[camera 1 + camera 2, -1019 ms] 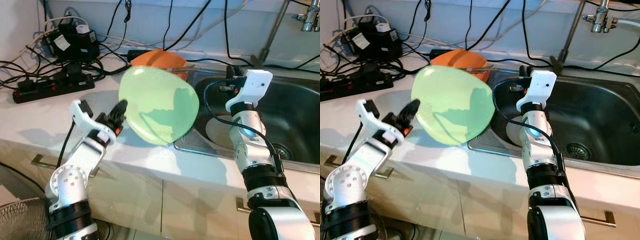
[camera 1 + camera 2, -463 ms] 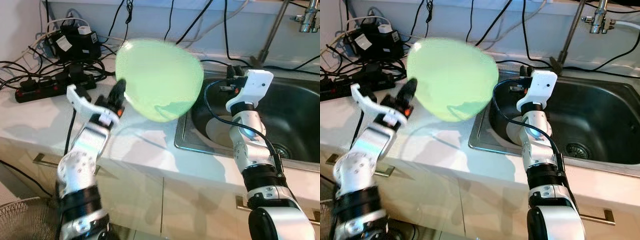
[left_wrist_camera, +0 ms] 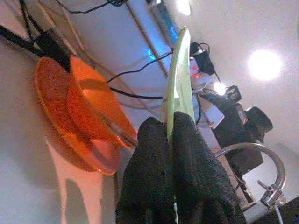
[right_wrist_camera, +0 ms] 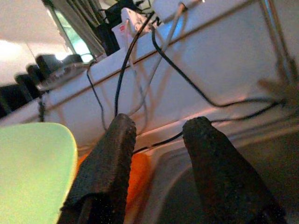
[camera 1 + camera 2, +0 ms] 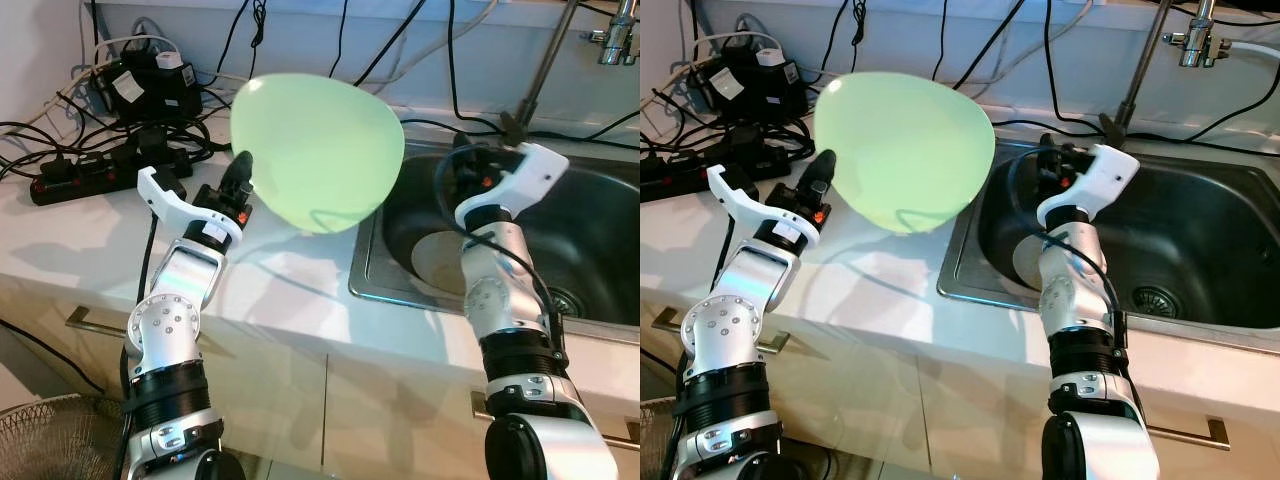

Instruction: Kitchen organization

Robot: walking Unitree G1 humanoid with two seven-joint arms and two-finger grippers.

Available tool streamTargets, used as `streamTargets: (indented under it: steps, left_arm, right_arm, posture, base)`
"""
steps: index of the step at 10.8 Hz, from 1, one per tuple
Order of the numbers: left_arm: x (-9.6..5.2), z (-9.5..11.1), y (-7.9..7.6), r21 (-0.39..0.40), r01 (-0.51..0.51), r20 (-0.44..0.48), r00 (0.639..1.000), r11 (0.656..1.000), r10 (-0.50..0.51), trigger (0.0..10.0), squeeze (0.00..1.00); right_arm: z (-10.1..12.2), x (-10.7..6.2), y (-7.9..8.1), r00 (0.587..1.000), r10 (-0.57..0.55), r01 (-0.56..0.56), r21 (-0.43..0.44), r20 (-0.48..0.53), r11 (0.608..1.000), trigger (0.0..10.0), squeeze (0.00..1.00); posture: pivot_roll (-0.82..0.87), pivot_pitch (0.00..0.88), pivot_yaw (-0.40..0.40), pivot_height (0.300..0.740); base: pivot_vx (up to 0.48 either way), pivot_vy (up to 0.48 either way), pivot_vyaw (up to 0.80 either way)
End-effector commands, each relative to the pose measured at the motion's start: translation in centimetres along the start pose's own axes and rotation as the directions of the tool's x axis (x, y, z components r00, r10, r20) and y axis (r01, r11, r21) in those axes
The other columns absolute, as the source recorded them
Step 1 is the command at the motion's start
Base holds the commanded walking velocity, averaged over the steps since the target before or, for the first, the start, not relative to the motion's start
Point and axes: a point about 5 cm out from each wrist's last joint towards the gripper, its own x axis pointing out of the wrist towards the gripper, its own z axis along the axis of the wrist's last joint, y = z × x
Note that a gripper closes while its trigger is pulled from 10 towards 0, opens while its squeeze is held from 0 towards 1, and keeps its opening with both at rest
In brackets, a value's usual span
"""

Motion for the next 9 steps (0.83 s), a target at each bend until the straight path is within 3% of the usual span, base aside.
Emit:
streamTargets:
  steps: [1, 3, 4, 5, 7, 9]
  left_arm:
    - [0.7, 0.4, -1.4, 0.016, 0.07, 0.016, 0.997, 0.997, -0.07, 10.0, 0.0]
    - [1.2, 0.0, -1.6, 0.011, 0.083, 0.011, 0.996, 0.996, -0.083, 10.0, 0.0]
    - [1.3, -0.1, -1.6, 0.009, 0.086, 0.008, 0.996, 0.996, -0.086, 10.0, 0.0]
    - [1.4, -0.4, -1.7, 0.006, 0.089, 0.001, 0.996, 0.996, -0.09, 10.0, 0.0]
    - [1.5, -1.1, -2.1, 0.0, 0.103, -0.015, 0.995, 0.995, -0.103, 10.0, 0.0]
    - [1.6, -1.4, -2.4, -0.004, 0.113, -0.022, 0.993, 0.994, -0.113, 10.0, 0.0]
  right_arm:
    - [0.4, 0.1, 0.2, 1.0, 0.009, -0.009, 0.071, 0.002, 0.997, 10.0, 1.0]
    - [-0.2, -0.2, 0.8, 0.995, 0.077, -0.058, 0.279, -0.058, 0.959, 10.0, 1.0]
    - [-0.3, -0.3, 1.2, 0.993, 0.102, -0.076, 0.317, -0.067, 0.945, 10.0, 1.0]
    - [-0.4, -0.4, 1.5, 0.988, 0.135, -0.101, 0.334, -0.08, 0.937, 10.0, 0.0]
    - [-0.8, -0.9, 2.6, 0.969, 0.219, -0.158, 0.4, -0.112, 0.903, 10.0, 0.0]
    - [-1.2, -1.0, 2.8, 0.965, 0.225, -0.154, 0.406, -0.134, 0.901, 10.0, 0.0]
  posture:
    - [0.18, 0.0, 0.046, 0.74]
    - [0.18, 0.0, 0.044, 0.74]
    - [0.18, 0.0, 0.045, 0.74]
    - [0.18, 0.0, 0.045, 0.74]
    - [0.18, 0.0, 0.044, 0.74]
    - [0.18, 0.0, 0.039, 0.74]
  base:
    - [0.0, 0.0, 0.0]
    - [0.0, 0.0, 0.0]
    - [0.0, 0.0, 0.0]
    - [0.0, 0.0, 0.0]
    - [0.0, 0.0, 0.0]
    - [0.0, 0.0, 0.0]
